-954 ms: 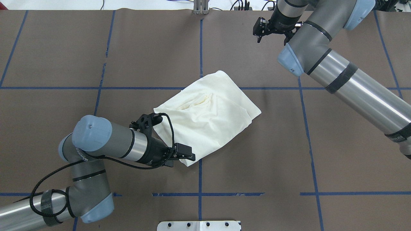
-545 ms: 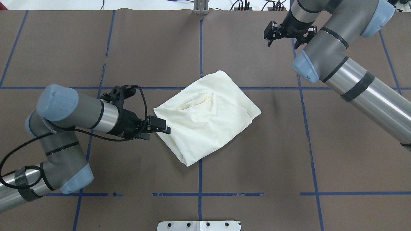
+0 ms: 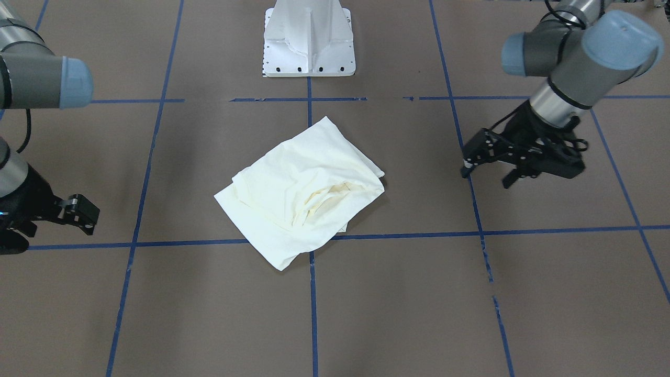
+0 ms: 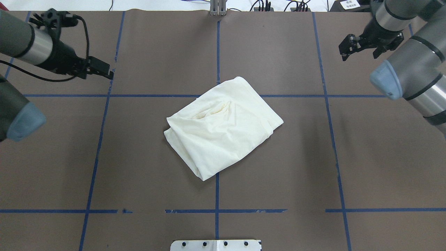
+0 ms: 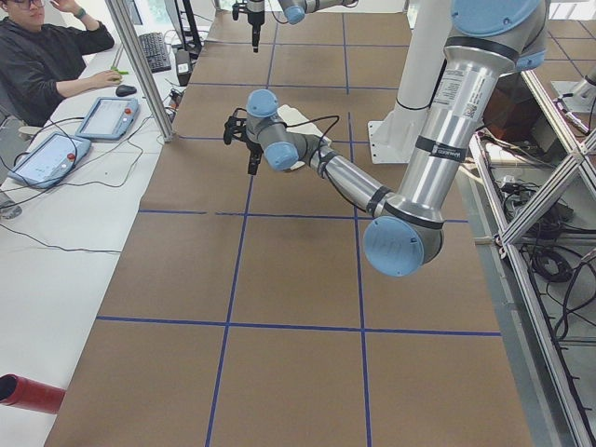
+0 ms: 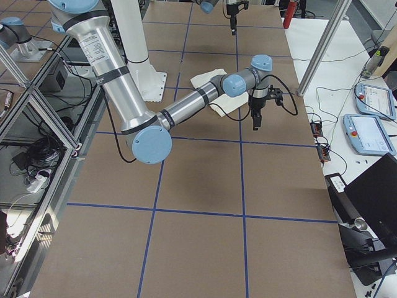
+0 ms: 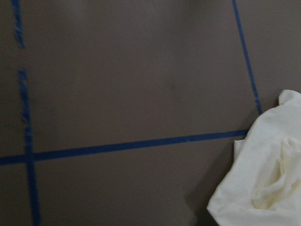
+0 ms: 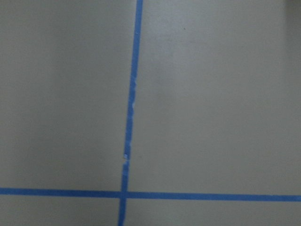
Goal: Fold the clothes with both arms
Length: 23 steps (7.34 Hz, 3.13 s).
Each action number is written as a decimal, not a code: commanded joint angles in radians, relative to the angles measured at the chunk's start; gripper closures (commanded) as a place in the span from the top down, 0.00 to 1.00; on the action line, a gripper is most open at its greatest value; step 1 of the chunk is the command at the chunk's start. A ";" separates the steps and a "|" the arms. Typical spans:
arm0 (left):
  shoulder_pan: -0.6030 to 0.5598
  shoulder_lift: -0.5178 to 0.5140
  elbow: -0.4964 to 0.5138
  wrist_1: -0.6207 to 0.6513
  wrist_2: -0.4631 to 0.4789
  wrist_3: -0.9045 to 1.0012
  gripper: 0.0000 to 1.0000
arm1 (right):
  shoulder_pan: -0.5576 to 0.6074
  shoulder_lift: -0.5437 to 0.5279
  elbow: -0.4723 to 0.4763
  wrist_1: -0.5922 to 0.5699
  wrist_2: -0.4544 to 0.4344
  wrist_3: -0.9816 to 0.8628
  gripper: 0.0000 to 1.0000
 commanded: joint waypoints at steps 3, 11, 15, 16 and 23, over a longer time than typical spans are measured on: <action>-0.421 0.184 0.076 0.175 -0.007 0.898 1.00 | 0.319 -0.376 0.122 -0.035 0.222 -0.523 1.00; -0.534 0.347 0.180 0.075 -0.037 0.760 1.00 | 0.430 -0.545 0.113 -0.027 0.225 -0.696 1.00; -0.489 0.354 0.155 0.197 -0.159 0.641 1.00 | 0.430 -0.537 0.099 -0.028 0.235 -0.675 1.00; -0.488 0.370 0.136 0.225 -0.154 0.648 1.00 | 0.430 -0.534 0.099 -0.028 0.235 -0.660 1.00; -0.489 0.400 0.105 0.231 -0.151 0.708 1.00 | 0.430 -0.543 0.105 -0.021 0.253 -0.484 1.00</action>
